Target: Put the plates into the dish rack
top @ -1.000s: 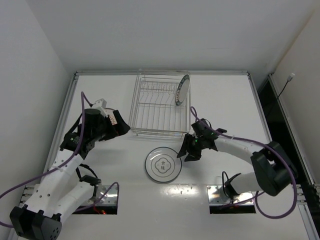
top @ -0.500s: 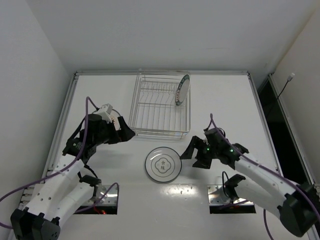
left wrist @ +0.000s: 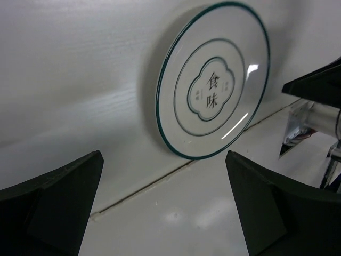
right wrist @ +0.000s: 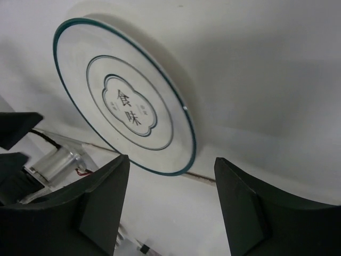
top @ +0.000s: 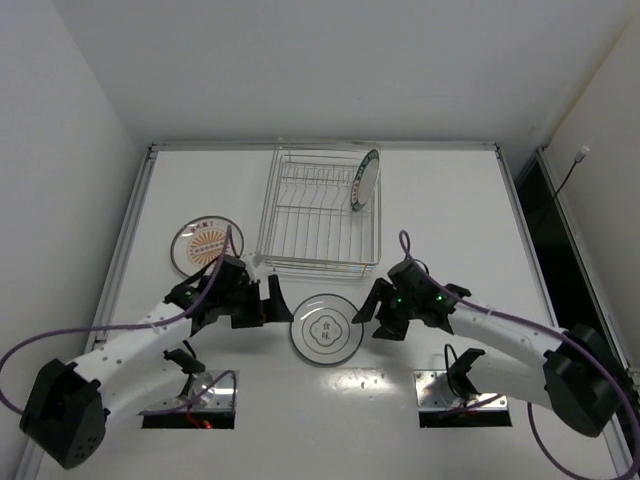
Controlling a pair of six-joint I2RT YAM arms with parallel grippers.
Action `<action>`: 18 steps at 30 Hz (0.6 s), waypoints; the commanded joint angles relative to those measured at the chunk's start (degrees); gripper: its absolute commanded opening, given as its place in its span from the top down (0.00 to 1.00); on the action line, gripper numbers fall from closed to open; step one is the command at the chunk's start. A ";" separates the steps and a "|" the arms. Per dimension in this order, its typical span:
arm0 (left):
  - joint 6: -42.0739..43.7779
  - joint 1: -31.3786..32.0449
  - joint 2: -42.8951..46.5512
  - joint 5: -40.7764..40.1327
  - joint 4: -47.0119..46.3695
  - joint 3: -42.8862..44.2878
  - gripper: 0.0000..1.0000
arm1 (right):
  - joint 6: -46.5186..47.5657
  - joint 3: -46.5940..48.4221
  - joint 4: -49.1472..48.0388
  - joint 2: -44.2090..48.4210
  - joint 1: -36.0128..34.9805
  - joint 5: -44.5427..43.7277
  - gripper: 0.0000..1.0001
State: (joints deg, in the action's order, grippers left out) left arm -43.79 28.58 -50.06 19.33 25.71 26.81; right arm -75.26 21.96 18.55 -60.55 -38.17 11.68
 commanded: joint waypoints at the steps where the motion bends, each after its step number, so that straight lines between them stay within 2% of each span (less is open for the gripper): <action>1: -3.67 4.28 -5.73 -0.61 -0.58 1.83 0.00 | 2.84 6.43 -1.59 -4.64 -2.51 -1.49 0.39; 3: -3.67 7.01 -8.72 -1.49 -2.75 2.37 0.00 | 2.84 7.48 -1.58 -5.27 -3.13 -2.10 0.41; 7: -4.73 8.77 -12.86 3.95 -10.58 0.10 0.04 | 2.84 6.97 -1.06 -4.48 -3.14 -2.63 0.43; 12: -2.97 8.78 -17.61 6.76 -12.44 0.70 0.05 | 2.84 6.96 -0.44 -4.48 -3.14 -2.63 0.46; 18: -2.36 10.62 -23.76 10.81 -16.13 1.32 0.22 | 1.71 6.43 -0.44 -3.43 -3.14 -3.15 0.46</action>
State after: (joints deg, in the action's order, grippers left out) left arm -46.92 37.78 -72.18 26.52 13.34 26.89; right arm -73.06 27.66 18.55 -65.25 -41.01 10.35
